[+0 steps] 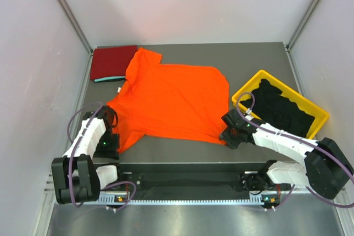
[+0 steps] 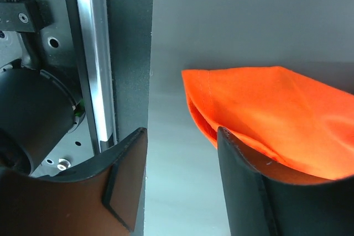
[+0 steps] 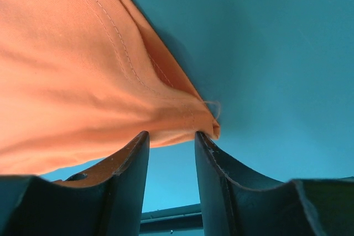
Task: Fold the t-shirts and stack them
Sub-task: Flatten the tshirt out
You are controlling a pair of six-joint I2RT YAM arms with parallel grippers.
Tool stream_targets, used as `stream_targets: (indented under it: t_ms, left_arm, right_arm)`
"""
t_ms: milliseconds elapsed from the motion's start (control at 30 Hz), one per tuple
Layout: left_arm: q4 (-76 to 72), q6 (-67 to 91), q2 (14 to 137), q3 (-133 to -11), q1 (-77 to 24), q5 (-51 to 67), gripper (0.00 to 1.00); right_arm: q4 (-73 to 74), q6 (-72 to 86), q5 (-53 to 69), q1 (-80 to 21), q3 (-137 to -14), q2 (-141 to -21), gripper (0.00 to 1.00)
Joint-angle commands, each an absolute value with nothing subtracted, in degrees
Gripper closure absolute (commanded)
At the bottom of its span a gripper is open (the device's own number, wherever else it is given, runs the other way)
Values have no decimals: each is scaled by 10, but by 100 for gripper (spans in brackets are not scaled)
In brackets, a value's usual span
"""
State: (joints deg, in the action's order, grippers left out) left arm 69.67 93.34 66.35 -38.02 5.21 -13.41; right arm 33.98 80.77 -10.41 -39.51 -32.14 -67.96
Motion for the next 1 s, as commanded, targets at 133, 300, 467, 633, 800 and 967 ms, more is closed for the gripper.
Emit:
stream_targets:
  t_ms: [133,300,467,633,800,967]
  left_arm:
    - [644,962,664,-338,53,-112,42]
    - [630,979,668,-322,53,-123,44]
    - [628,998,659,-323,52,-138,48]
    - [605,1005,664,-325,53,-160,51]
    - [577,999,672,-317,53,-152,56]
    - [564,990,673,-308,53,-141,77]
  right_arm:
    - [332,794,-105,-386,-334,-678,61]
    - [336,787,-106,-383,-337,-676,61]
    - [353,804,-104,-383,-340,-668,60]
    - [386,866,-98,-383,-349,-650,56]
    - [414,920,-105,-381,-354,-631,55]
    - [452,941,-107,-382,-353,-627,57]
